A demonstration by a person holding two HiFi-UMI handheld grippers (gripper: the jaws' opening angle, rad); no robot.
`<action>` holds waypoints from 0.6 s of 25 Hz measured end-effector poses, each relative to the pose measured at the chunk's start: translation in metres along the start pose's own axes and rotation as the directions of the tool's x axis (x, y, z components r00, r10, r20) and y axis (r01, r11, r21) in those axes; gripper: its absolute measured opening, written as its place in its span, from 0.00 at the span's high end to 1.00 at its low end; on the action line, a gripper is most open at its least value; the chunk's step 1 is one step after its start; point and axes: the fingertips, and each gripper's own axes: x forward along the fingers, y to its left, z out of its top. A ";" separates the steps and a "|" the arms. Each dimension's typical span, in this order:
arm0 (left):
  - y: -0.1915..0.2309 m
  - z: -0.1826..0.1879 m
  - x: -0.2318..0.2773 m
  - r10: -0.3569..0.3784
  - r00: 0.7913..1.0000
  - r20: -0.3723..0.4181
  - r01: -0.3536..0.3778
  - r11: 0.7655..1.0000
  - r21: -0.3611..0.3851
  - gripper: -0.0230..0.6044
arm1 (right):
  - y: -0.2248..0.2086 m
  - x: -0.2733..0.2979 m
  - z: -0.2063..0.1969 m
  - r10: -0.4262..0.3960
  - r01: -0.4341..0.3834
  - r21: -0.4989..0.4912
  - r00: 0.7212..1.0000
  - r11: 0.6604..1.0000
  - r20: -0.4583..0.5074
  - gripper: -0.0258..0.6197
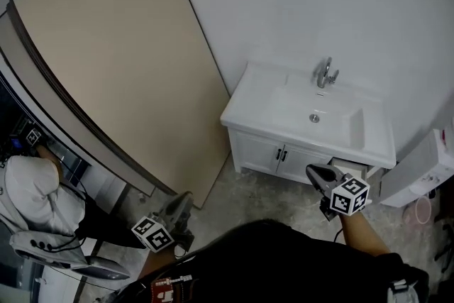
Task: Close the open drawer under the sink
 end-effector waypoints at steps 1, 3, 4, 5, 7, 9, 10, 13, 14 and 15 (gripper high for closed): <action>0.003 0.005 0.013 0.013 1.000 0.007 -0.013 1.000 0.004 0.98 | -0.015 0.008 0.005 0.011 -0.011 0.003 1.000 1.000 -0.004 0.96; 0.004 0.010 0.036 0.034 0.999 0.026 -0.035 0.999 0.016 0.98 | -0.042 0.022 0.015 0.039 -0.039 -0.005 0.999 0.999 -0.010 0.96; 0.004 0.011 0.048 0.042 0.999 0.033 -0.043 0.999 0.026 0.98 | -0.054 0.028 0.021 0.055 -0.055 -0.016 0.998 0.998 -0.009 0.96; 0.005 0.011 0.060 0.050 0.998 0.040 -0.052 0.998 0.036 0.98 | -0.066 0.034 0.027 0.071 -0.071 -0.029 0.997 0.997 -0.005 0.96; 0.008 0.013 0.087 0.064 0.996 0.055 -0.067 0.997 0.045 0.98 | -0.091 0.045 0.040 0.097 -0.096 -0.052 0.995 0.994 0.006 0.96; 0.008 0.014 0.117 0.066 0.996 0.064 -0.069 0.996 0.049 0.98 | -0.116 0.053 0.053 0.113 -0.111 -0.069 0.993 0.991 0.020 0.96; 0.005 0.013 0.133 0.062 0.996 0.061 -0.065 0.996 0.053 0.98 | -0.129 0.055 0.058 0.117 -0.114 -0.072 0.993 0.991 0.028 0.96; -0.004 0.008 0.175 0.043 0.998 0.038 -0.046 0.997 0.066 0.98 | -0.166 0.049 0.066 0.110 -0.107 -0.067 0.993 0.992 0.049 0.96; -0.007 0.007 0.188 0.036 0.999 0.029 -0.038 0.997 0.070 0.98 | -0.178 0.045 0.067 0.101 -0.098 -0.062 0.993 0.993 0.055 0.96; -0.009 0.006 0.202 0.026 0.999 0.018 -0.027 0.997 0.074 0.98 | -0.190 0.042 0.067 0.089 -0.086 -0.054 0.994 0.995 0.060 0.96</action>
